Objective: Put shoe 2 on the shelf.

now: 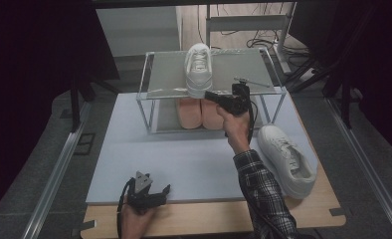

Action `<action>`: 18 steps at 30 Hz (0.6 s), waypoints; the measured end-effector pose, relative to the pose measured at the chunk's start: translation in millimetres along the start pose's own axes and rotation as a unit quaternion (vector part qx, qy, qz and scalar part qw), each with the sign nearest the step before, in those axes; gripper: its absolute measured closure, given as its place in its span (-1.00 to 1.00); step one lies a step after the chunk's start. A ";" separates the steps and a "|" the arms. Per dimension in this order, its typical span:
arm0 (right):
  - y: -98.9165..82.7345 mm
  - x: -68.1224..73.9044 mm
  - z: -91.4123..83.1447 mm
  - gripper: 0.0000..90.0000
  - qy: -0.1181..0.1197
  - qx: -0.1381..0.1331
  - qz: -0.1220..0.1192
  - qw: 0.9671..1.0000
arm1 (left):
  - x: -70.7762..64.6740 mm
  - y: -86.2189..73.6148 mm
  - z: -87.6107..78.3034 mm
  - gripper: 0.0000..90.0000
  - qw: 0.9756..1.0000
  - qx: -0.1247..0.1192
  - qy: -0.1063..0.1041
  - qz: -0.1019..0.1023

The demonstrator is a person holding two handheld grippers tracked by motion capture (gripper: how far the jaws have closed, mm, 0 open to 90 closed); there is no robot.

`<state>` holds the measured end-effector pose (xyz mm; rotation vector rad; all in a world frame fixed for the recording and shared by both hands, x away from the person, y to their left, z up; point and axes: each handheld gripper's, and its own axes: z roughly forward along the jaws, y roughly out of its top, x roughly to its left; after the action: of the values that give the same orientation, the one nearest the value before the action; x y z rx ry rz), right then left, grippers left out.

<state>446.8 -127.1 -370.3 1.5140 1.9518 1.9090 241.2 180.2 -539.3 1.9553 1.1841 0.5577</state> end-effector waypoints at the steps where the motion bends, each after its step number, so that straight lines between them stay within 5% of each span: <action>1: 0.0 0.1 -0.4 1.00 -0.001 0.000 0.000 1.000 | 0.0 0.0 0.1 -0.71 1.000 0.000 0.000 0.000; 18: -5.9 7.2 -21.6 0.83 -0.005 0.025 -0.043 0.999 | -0.2 0.0 0.1 -0.71 1.000 -0.001 0.000 -0.001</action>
<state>426.4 -137.7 -365.2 1.4235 2.0387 1.8311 241.2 180.0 -539.4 1.9526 1.1833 0.5573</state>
